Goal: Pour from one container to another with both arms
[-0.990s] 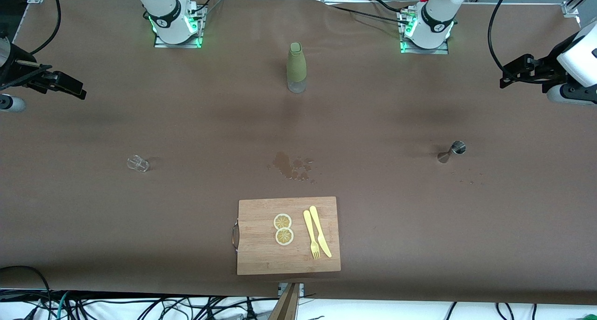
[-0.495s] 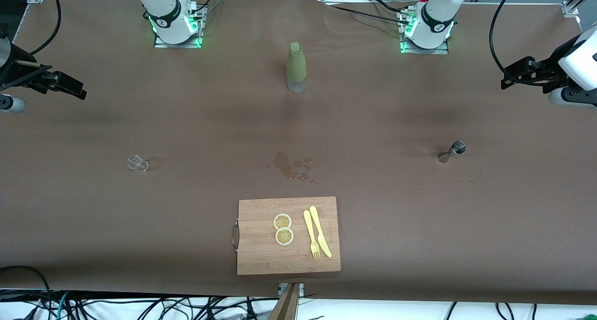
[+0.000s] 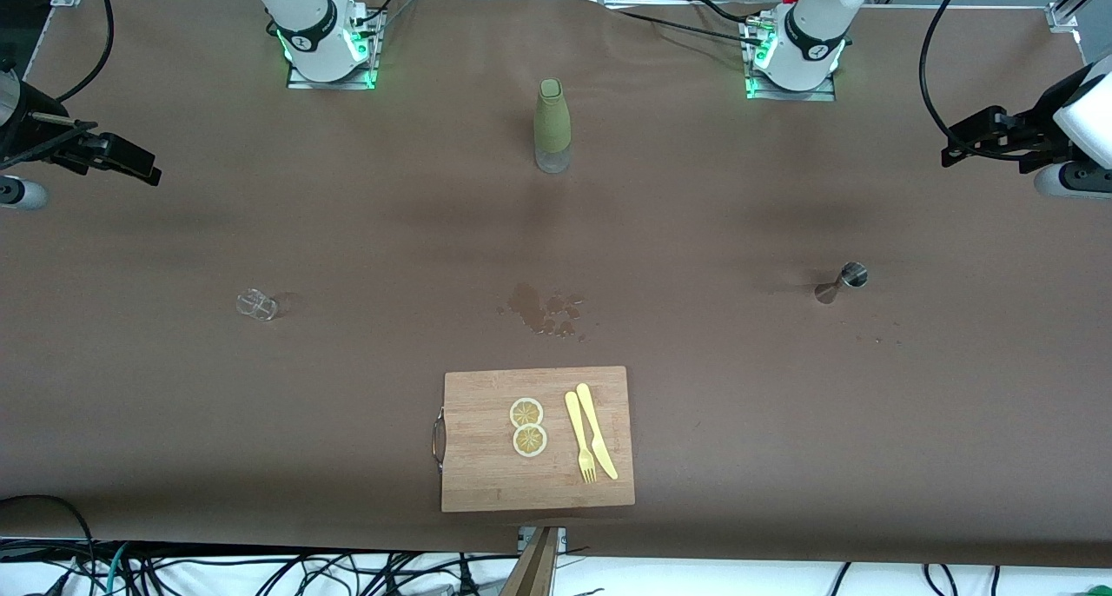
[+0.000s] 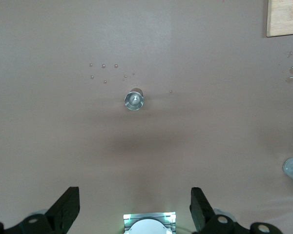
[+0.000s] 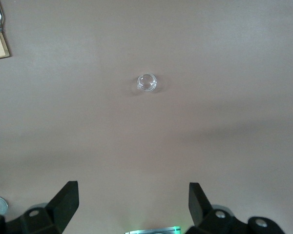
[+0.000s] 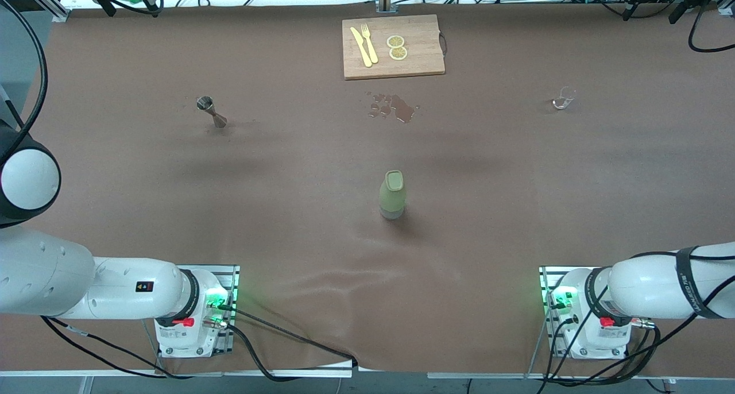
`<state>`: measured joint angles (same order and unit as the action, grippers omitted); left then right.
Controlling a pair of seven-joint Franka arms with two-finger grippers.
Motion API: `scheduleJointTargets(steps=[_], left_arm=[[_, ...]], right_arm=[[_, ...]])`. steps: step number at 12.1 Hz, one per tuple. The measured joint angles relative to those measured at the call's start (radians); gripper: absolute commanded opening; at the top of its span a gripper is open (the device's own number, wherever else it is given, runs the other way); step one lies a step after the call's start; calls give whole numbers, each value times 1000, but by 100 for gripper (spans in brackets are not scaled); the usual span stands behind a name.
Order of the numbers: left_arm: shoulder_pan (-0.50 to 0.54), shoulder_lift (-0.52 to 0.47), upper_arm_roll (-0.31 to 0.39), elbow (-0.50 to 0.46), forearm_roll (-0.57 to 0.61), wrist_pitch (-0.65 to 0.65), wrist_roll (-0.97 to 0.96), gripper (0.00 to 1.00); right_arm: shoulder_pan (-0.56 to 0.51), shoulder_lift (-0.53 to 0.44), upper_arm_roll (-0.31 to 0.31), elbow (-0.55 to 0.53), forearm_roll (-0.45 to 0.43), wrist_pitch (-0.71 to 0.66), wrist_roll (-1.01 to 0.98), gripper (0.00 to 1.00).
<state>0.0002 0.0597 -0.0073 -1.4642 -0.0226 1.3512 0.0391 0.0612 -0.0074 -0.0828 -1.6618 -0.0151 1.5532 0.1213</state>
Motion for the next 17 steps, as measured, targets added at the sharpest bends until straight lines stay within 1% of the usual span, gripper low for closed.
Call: scheduleJointTargets(steps=[6,7,8,10,12,14,17], left_arm=[[0,-8,-1,-6,0,7,0,100],[0,-20,-1,-35,0,42,0,100],[0,-43,-1,-89,1,95,0,100],[0,-115,-1,-232,2,199,0,100],[1,-173,-1,-336,2,248,0,100],[4,-196,0,-372,2,260,0,100],[15,-197,0,-379,2,269,17,100]], right_arm=[[0,0,0,0,0,0,0,100],[0,0,0,0,0,0,0,100],[0,0,0,0,0,0,0,100],[0,0,0,0,0,0,0,100],[0,1,0,0,0,-1,0,100],[0,1,0,0,0,-1,0,100],[1,1,0,0,0,-1,0,100]])
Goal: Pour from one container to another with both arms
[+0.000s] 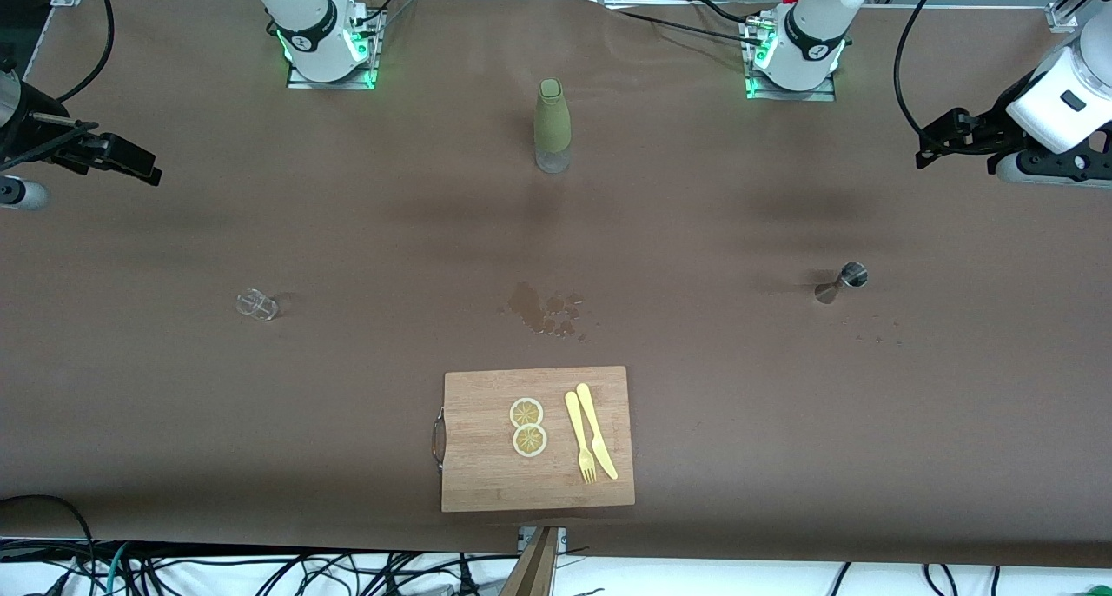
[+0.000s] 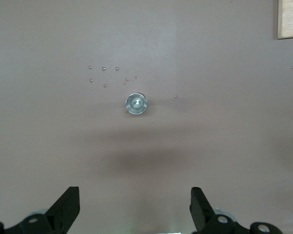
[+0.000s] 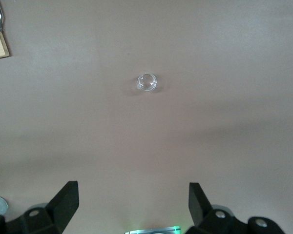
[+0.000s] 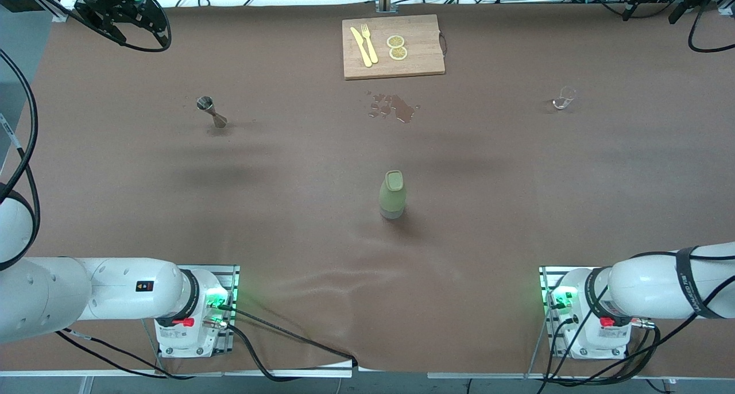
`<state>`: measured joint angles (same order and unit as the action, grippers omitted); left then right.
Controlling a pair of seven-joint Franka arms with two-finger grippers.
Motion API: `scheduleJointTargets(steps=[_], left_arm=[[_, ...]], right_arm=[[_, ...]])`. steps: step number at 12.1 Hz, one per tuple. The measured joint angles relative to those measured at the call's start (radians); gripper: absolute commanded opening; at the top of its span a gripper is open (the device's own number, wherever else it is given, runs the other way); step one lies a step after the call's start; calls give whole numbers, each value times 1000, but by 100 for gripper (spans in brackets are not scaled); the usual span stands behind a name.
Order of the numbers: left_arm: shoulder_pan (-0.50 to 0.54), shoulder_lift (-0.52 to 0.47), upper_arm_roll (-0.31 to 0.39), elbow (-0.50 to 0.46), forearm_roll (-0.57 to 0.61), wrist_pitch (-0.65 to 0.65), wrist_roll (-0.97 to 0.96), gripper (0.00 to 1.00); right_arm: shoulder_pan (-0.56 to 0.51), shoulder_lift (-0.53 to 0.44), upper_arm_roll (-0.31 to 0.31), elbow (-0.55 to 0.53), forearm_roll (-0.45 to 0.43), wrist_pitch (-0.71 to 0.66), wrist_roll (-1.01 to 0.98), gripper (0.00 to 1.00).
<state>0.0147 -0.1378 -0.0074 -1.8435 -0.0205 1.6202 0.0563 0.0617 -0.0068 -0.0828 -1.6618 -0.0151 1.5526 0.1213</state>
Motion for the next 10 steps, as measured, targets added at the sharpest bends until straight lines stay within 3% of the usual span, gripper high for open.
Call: scheduleJointTargets(steps=[10], left_arm=[[102,3,4,-15,-71,22,318,100]], right_arm=[[1,0,0,0,1,0,0,100]])
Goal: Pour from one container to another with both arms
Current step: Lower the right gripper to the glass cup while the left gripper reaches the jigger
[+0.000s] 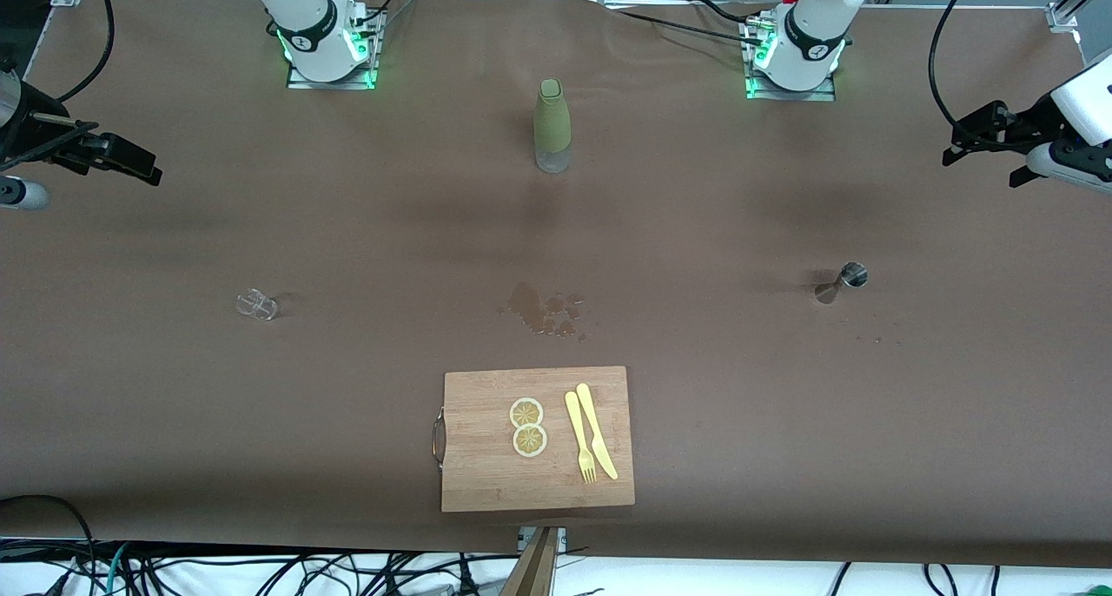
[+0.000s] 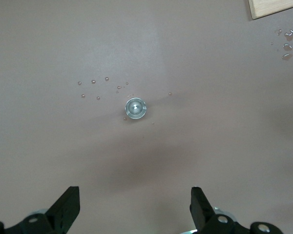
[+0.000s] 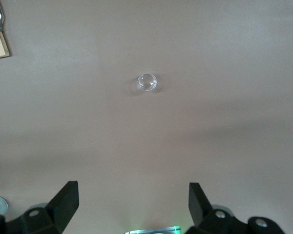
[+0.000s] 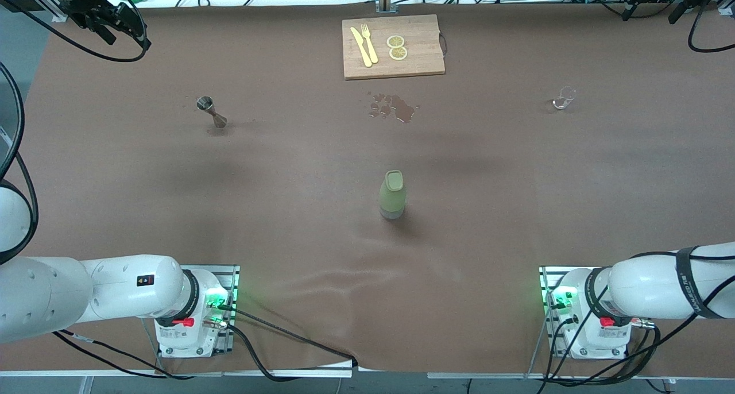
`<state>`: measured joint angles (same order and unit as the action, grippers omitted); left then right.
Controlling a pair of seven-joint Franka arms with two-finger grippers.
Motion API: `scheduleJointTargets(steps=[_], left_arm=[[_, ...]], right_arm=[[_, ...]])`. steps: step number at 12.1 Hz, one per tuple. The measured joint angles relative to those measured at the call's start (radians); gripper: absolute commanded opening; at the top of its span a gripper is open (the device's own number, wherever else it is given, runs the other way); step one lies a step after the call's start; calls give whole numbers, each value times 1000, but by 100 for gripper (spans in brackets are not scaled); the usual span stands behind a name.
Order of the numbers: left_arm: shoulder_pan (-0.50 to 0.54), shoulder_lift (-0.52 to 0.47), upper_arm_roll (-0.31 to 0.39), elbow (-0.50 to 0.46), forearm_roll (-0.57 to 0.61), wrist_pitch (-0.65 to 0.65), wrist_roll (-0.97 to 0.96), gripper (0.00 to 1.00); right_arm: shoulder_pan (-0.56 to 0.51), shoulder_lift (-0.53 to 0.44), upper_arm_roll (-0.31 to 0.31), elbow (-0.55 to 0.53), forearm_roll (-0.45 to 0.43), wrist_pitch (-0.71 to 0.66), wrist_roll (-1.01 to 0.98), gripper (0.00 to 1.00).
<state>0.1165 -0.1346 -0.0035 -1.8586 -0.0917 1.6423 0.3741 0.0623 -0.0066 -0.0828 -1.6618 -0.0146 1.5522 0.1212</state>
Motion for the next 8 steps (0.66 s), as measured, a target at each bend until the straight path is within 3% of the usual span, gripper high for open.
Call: scheduleJointTargets(steps=[8], left_arm=[[0,-3,-117,0,-1,-36,-252,100]], right_arm=[[6,75,0,-2,0,-23,-208,100]])
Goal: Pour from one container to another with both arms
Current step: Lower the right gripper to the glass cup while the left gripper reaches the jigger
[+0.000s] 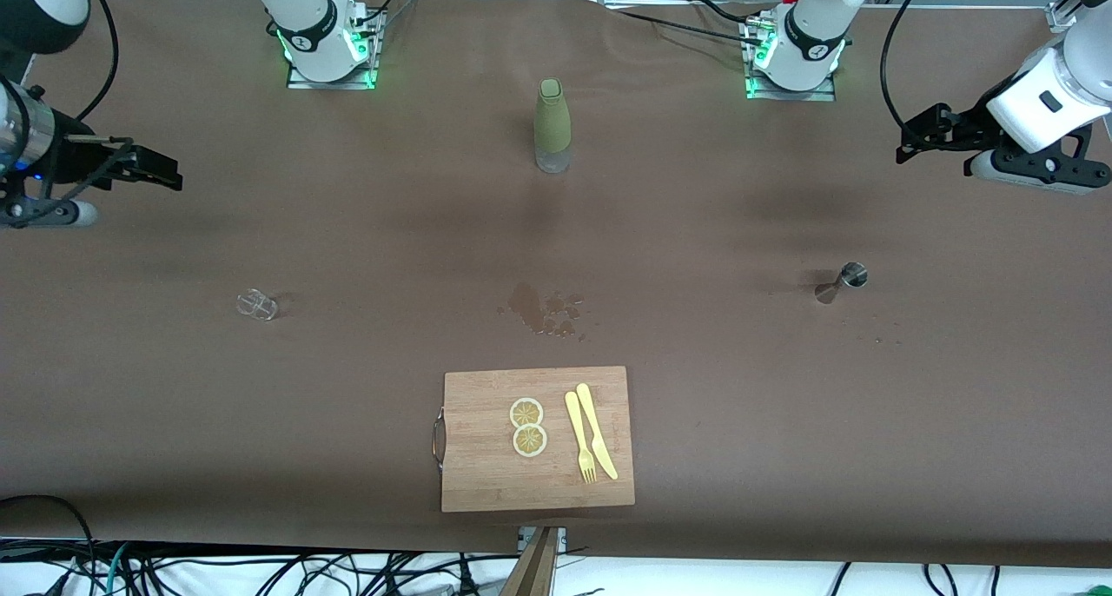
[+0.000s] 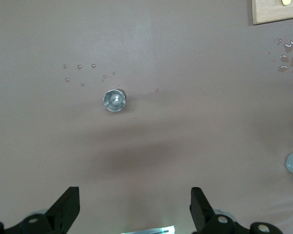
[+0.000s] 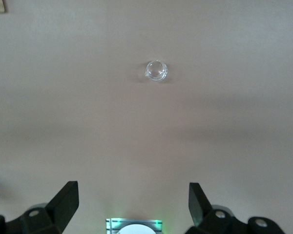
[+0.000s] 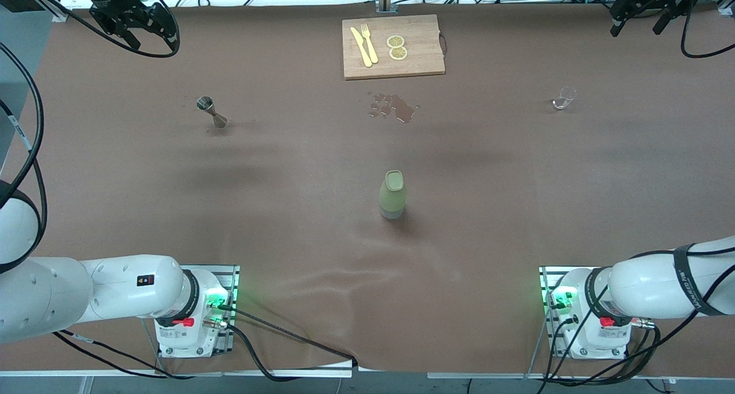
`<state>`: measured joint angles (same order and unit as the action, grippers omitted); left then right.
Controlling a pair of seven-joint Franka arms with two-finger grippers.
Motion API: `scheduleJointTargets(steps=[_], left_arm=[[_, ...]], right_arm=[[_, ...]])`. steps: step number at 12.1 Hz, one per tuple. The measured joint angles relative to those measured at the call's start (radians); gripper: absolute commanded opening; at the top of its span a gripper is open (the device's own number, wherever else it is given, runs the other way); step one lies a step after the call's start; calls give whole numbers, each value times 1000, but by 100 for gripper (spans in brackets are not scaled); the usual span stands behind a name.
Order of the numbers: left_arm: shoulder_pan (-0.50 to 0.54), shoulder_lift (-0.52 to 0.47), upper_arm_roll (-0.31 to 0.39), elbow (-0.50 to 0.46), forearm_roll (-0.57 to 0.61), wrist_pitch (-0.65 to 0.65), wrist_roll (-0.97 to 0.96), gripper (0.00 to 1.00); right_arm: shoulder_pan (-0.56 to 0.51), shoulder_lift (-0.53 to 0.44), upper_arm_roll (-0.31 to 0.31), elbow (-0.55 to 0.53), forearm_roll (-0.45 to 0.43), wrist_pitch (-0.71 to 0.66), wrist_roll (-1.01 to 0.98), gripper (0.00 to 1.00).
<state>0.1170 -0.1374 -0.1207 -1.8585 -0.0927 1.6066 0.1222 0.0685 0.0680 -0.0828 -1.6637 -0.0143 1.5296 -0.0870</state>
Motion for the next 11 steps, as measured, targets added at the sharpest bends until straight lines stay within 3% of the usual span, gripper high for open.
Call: scheduleJointTargets(steps=[4,9,11], left_arm=[[48,10,12,-4,0,3,110,100],[188,105,17,-9,-74,42,489,100],[245,152,19,-10,-121,61,619,100]], right_arm=[[-2,73,-9,-1,0,-7,-289,100],[-11,144,-13,0,28,-5,-437,100],[-55,179,-15,-2,97,17,-505,100]])
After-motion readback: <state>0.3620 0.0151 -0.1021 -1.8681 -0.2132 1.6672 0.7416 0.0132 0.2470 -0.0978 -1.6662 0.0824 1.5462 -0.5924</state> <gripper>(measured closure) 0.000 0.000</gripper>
